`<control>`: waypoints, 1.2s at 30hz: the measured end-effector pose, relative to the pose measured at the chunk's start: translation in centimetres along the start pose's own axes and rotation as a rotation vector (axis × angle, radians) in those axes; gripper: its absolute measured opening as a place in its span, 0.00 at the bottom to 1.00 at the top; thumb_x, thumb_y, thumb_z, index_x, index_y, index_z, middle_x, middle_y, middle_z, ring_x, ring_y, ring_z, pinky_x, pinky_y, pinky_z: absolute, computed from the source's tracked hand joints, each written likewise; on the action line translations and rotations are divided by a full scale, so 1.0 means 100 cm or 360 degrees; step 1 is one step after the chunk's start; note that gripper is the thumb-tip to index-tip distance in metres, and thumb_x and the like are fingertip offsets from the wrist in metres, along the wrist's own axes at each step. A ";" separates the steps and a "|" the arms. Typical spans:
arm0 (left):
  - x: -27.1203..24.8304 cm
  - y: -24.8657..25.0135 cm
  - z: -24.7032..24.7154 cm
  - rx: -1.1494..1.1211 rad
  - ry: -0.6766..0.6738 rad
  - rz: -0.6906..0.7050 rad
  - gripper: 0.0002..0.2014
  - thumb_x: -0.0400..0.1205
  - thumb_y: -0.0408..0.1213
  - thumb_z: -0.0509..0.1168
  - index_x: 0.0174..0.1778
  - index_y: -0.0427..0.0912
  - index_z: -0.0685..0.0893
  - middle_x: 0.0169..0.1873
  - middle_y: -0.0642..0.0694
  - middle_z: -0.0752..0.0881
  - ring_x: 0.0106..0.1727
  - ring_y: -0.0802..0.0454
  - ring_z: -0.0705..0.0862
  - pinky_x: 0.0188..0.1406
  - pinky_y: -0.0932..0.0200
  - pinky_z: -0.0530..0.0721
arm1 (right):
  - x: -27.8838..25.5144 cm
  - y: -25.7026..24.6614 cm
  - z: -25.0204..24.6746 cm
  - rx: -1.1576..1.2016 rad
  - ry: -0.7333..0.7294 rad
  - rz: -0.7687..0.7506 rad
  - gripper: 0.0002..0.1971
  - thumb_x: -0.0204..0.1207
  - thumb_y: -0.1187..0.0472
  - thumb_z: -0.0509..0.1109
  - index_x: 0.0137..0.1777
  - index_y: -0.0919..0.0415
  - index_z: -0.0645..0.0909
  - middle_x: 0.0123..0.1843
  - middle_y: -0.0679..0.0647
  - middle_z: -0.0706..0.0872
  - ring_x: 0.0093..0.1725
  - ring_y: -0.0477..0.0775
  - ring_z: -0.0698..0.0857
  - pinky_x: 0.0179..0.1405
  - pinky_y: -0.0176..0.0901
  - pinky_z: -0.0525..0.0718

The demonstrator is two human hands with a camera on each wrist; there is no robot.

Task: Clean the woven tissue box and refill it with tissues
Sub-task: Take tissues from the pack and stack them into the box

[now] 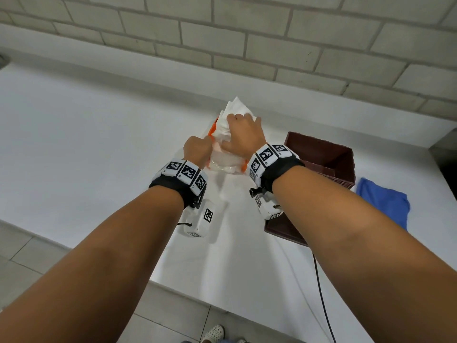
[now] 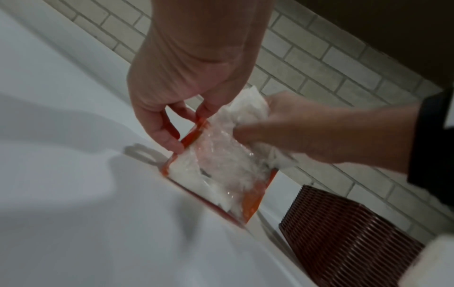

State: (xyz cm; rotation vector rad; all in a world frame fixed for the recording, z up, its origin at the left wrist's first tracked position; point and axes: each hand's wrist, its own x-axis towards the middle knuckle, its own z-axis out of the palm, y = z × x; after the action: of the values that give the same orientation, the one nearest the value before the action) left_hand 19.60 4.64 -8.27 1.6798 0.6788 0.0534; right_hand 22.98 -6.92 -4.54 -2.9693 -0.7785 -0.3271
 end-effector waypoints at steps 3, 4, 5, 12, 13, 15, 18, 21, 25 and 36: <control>-0.002 -0.001 0.002 0.0063 0.0035 0.0045 0.18 0.79 0.48 0.61 0.32 0.36 0.77 0.41 0.34 0.85 0.53 0.34 0.87 0.56 0.38 0.86 | -0.001 0.002 -0.011 0.0028 0.0122 0.0106 0.30 0.72 0.41 0.66 0.65 0.63 0.74 0.56 0.58 0.87 0.67 0.64 0.75 0.70 0.68 0.65; -0.002 -0.001 0.002 0.0091 0.0047 0.0058 0.19 0.81 0.49 0.60 0.31 0.38 0.75 0.41 0.36 0.84 0.51 0.35 0.87 0.56 0.39 0.87 | -0.001 0.003 -0.017 0.0062 0.0138 0.0145 0.30 0.71 0.41 0.66 0.66 0.62 0.74 0.56 0.58 0.87 0.67 0.64 0.74 0.71 0.68 0.64; -0.004 0.001 0.001 0.0109 0.0056 0.0065 0.19 0.81 0.51 0.59 0.32 0.39 0.76 0.41 0.37 0.84 0.51 0.36 0.87 0.56 0.40 0.87 | -0.001 0.004 -0.023 0.0098 0.0140 0.0189 0.30 0.70 0.42 0.67 0.67 0.62 0.73 0.56 0.58 0.86 0.67 0.63 0.74 0.71 0.68 0.64; -0.028 0.021 0.002 0.0079 0.0294 0.0368 0.29 0.74 0.48 0.66 0.66 0.31 0.75 0.65 0.38 0.78 0.68 0.43 0.75 0.69 0.49 0.74 | -0.005 0.031 -0.077 0.1184 0.0208 0.0568 0.21 0.65 0.52 0.72 0.56 0.61 0.81 0.52 0.55 0.87 0.52 0.56 0.85 0.51 0.48 0.84; -0.033 0.026 0.004 -0.0015 0.0226 0.0507 0.30 0.77 0.46 0.67 0.70 0.32 0.71 0.67 0.38 0.74 0.70 0.44 0.72 0.71 0.51 0.72 | -0.007 0.037 -0.085 0.1382 0.0253 0.0614 0.18 0.66 0.55 0.72 0.55 0.61 0.83 0.50 0.54 0.88 0.50 0.54 0.86 0.46 0.43 0.84; -0.036 0.036 0.009 -0.0214 -0.0018 0.0596 0.35 0.77 0.49 0.68 0.74 0.33 0.65 0.68 0.40 0.72 0.69 0.47 0.71 0.71 0.53 0.72 | -0.014 0.049 -0.101 0.1776 0.0323 0.0736 0.09 0.66 0.60 0.71 0.46 0.60 0.85 0.43 0.52 0.88 0.43 0.51 0.87 0.38 0.37 0.83; -0.041 0.050 0.014 -0.0575 -0.0429 0.0418 0.39 0.74 0.60 0.68 0.75 0.40 0.69 0.66 0.48 0.80 0.65 0.53 0.80 0.68 0.58 0.76 | -0.024 0.070 -0.115 0.2231 0.0237 0.0906 0.08 0.64 0.61 0.71 0.42 0.61 0.84 0.37 0.52 0.88 0.36 0.52 0.88 0.38 0.39 0.85; -0.054 0.065 0.019 -0.0738 -0.0827 0.0262 0.24 0.77 0.59 0.62 0.65 0.50 0.78 0.54 0.52 0.85 0.55 0.53 0.83 0.67 0.58 0.73 | -0.042 0.090 -0.118 0.2586 0.0036 0.0895 0.16 0.66 0.60 0.68 0.54 0.62 0.83 0.49 0.59 0.88 0.47 0.59 0.88 0.56 0.54 0.85; -0.063 0.069 0.032 -0.0970 -0.1093 -0.0010 0.29 0.75 0.65 0.61 0.62 0.46 0.82 0.63 0.41 0.84 0.61 0.36 0.83 0.71 0.36 0.73 | -0.071 0.107 -0.106 0.3007 -0.0098 0.0887 0.16 0.75 0.61 0.62 0.61 0.61 0.80 0.55 0.59 0.87 0.50 0.60 0.88 0.61 0.54 0.83; -0.088 0.075 0.073 -0.0768 -0.1119 -0.0135 0.09 0.77 0.46 0.71 0.48 0.47 0.84 0.47 0.47 0.88 0.55 0.46 0.86 0.64 0.44 0.82 | -0.115 0.136 -0.094 0.3029 -0.0123 0.1047 0.32 0.73 0.38 0.67 0.70 0.58 0.79 0.64 0.58 0.87 0.60 0.58 0.88 0.57 0.52 0.87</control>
State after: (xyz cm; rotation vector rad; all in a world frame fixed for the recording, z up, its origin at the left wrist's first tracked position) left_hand 18.28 -6.37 -0.31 1.0917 0.1747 -0.3899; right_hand 18.05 -25.30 2.18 -1.2097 0.0971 0.3931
